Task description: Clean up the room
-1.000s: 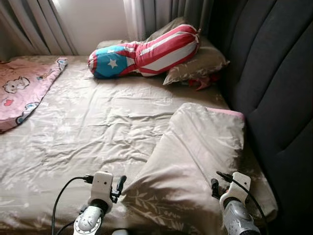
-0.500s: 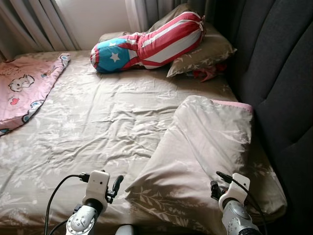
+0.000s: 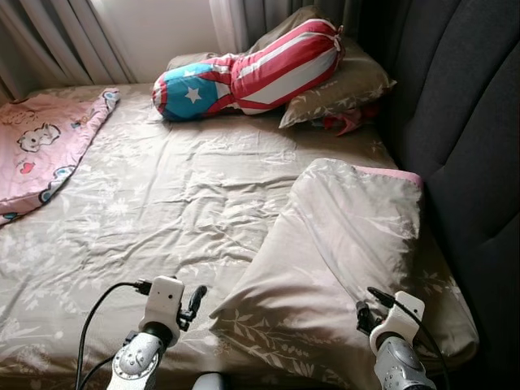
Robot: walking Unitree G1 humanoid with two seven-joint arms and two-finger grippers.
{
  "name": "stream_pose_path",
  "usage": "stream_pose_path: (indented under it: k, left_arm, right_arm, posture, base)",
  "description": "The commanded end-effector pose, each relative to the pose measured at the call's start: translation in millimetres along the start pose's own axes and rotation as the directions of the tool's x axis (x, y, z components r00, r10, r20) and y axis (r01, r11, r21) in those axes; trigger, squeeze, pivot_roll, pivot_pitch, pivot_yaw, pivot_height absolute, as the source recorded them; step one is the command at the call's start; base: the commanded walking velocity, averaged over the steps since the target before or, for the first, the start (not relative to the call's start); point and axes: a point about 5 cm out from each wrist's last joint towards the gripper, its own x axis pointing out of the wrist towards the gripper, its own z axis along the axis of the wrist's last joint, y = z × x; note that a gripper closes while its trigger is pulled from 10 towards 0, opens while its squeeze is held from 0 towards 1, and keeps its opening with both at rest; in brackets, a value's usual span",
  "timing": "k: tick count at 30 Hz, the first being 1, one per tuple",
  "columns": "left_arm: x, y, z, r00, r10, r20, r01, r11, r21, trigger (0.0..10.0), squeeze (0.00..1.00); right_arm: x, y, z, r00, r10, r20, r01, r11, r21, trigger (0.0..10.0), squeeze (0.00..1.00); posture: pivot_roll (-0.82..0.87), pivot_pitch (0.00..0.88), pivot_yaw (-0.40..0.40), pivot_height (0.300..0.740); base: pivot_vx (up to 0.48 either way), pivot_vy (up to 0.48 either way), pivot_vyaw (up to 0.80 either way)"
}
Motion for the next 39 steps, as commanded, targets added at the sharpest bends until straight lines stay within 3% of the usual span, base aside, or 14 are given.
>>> stream_pose_path:
  k: [1,7,12,19,23,28,39]
  left_arm:
    - [1.6,-1.7,-3.1,1.000,-0.007,-0.018,0.007,1.000,0.019,10.0,0.00]
    - [8.2,-4.8,-2.6,1.000,-0.001,-0.014,0.001,1.000,0.008,10.0,0.00]
    - [9.9,-7.5,-3.9,1.000,-0.004,-0.016,0.004,1.000,0.005,10.0,0.00]
    - [11.3,-8.9,-4.0,1.000,-0.003,-0.013,0.003,1.000,0.005,10.0,0.00]
    - [11.2,-7.9,-4.6,1.000,0.002,-0.012,-0.002,1.000,0.006,10.0,0.00]
    - [9.9,-6.7,-5.3,1.000,0.007,-0.009,-0.007,1.000,0.008,10.0,0.00]
    - [5.3,-2.4,-5.9,1.000,0.010,-0.006,-0.010,1.000,0.018,10.0,0.00]
  right_arm:
    - [0.0,3.6,8.1,0.998,0.031,0.059,-0.032,0.999,0.014,10.0,0.00]
    - [-15.5,0.0,19.1,0.960,0.100,0.263,-0.074,0.992,-0.106,10.0,0.00]
    - [-23.2,-4.9,15.6,0.950,0.110,0.291,-0.074,0.989,-0.131,10.0,0.00]
    - [-31.8,-13.4,-11.3,0.987,0.096,0.129,-0.072,0.982,-0.176,10.0,0.00]
    - [-36.7,-11.6,-16.0,0.990,0.118,0.078,-0.106,0.984,-0.146,10.0,0.00]
    - [-27.3,-10.1,-20.0,0.992,0.125,-0.032,-0.128,0.986,-0.110,10.0,0.00]
    - [-18.3,-18.7,-19.0,0.992,0.057,-0.111,-0.070,0.991,-0.116,10.0,0.00]
  posture:
    - [0.02,0.049,0.046,0.670]
    - [0.00,0.034,0.035,0.670]
    - [-0.02,0.034,0.032,0.670]
    - [-0.02,0.037,0.026,0.670]
    - [-0.02,0.043,0.022,0.670]
    - [-0.01,0.048,0.022,0.670]
    - [0.01,0.063,0.034,0.670]
  base:
    - [0.000,0.000,0.00]
    - [0.000,0.000,0.00]
    - [0.000,0.000,0.00]
    - [0.000,0.000,0.00]
    - [0.000,0.000,0.00]
    - [0.000,0.000,0.00]
    - [0.000,0.000,0.00]
